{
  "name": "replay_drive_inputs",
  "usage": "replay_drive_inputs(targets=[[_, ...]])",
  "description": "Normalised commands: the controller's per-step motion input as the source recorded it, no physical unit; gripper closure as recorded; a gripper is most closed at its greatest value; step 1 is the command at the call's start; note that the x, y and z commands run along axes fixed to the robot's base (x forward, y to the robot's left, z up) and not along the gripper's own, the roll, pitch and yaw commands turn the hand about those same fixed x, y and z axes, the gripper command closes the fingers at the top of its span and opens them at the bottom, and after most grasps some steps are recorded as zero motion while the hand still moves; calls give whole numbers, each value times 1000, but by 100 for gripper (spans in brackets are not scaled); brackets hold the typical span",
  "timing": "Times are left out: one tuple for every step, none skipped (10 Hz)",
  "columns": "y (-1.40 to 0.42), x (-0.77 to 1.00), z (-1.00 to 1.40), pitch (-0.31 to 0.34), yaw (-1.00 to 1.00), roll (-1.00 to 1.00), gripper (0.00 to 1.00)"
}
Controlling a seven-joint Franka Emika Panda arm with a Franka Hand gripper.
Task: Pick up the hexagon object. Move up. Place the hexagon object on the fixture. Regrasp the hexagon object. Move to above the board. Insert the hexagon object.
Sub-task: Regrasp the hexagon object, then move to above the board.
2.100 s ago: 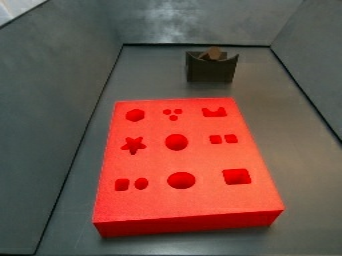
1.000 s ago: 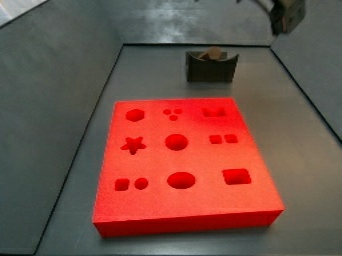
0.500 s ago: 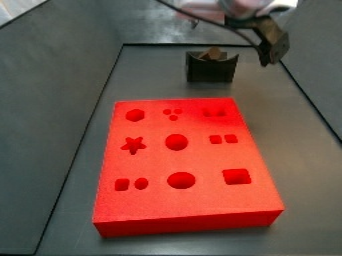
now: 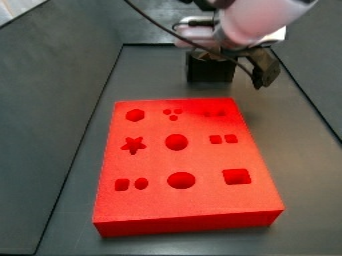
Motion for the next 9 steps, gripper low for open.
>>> replay_drive_inputs(targets=[[4, 72, -448, -42, -8, 67, 0], [2, 71, -310, -33, -11, 62, 0], [-2, 44, -202, -17, -4, 50, 0], [-7, 10, -171, -23, -5, 52, 0], [-6, 10, -170, -23, -3, 51, 0], [-6, 10, -170, -23, -2, 51, 0], [-6, 10, -170, -23, -1, 51, 0], [0, 0, 0, 0, 0, 0, 100], [63, -174, 1000, -85, 76, -294, 100]])
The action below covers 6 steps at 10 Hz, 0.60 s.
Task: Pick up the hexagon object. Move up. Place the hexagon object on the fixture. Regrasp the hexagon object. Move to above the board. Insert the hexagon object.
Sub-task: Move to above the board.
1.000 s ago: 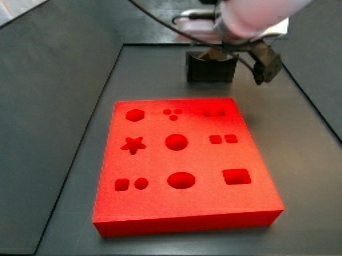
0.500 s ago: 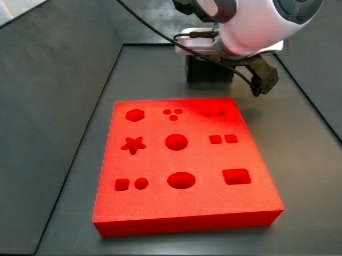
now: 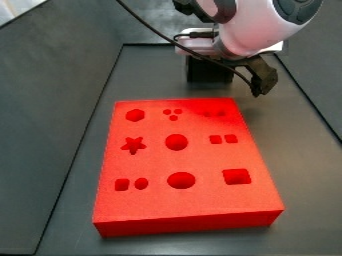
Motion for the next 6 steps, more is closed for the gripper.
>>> replay_drive_inputs(targets=[[62, -177, 1000, -89, 65, -299, 100], [62, -177, 1000, -114, 29, -270, 100], [59, -172, 1000, -137, 2, -235, 100], [60, -169, 1000, -146, -27, -201, 100], [59, -169, 1000, -144, -62, -168, 100], [59, -169, 1000, -134, -82, -155, 100]])
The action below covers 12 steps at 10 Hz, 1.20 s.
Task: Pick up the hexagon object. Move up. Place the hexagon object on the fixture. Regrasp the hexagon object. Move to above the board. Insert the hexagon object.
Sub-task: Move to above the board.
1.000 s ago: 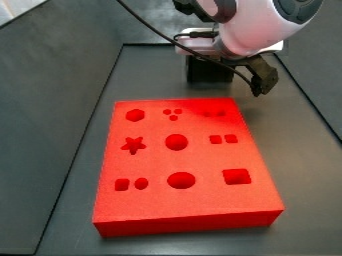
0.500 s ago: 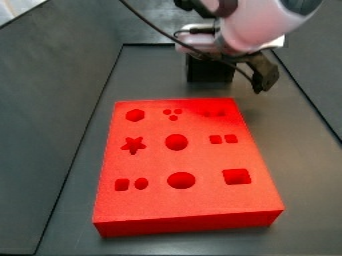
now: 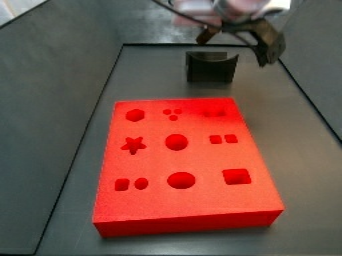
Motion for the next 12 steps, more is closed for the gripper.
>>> replay_drive_inputs(targets=[[60, -168, 1000, -121, -99, -146, 100], [59, -168, 1000, -103, -109, -142, 100], [59, -168, 1000, -79, -116, -139, 100], [59, -169, 1000, -60, -115, -137, 100], [58, -169, 1000, -41, -110, -132, 100], [57, -166, 1000, -24, -103, -127, 100], [55, -163, 1000, -1, -89, -115, 100], [44, -138, 861, 19, -79, -108, 100], [31, -103, 672, 36, -66, -98, 100], [22, -74, 480, 56, -52, -88, 100], [9, -48, 223, 80, -33, -75, 100], [-1000, -351, 258, -9, -148, -1000, 100]])
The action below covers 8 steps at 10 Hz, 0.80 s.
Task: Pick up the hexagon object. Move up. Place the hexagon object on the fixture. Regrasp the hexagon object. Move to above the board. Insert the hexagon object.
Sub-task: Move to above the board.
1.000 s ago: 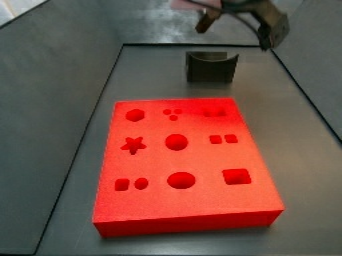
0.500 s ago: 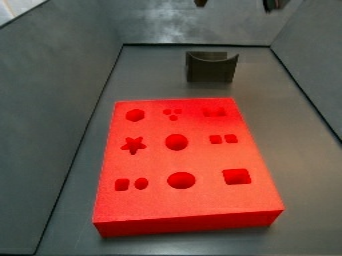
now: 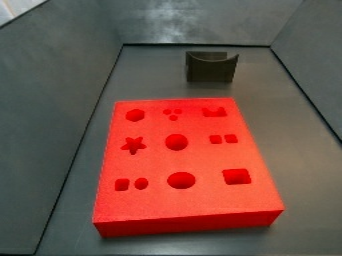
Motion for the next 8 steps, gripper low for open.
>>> replay_drive_inputs(targets=[[-1000, -351, 266, -15, -141, -1000, 100], [-1000, -365, 275, -16, -142, -1000, 100], [-1000, -377, 260, -15, -146, -1000, 100], [-1000, -378, 262, -10, -147, -1000, 100], [-1000, -387, 270, -1, -149, -1000, 100], [-1000, -399, 266, 7, -147, -1000, 100], [-1000, -418, 270, 8, -144, -1000, 100], [-1000, -439, 269, 8, -140, -1000, 100]])
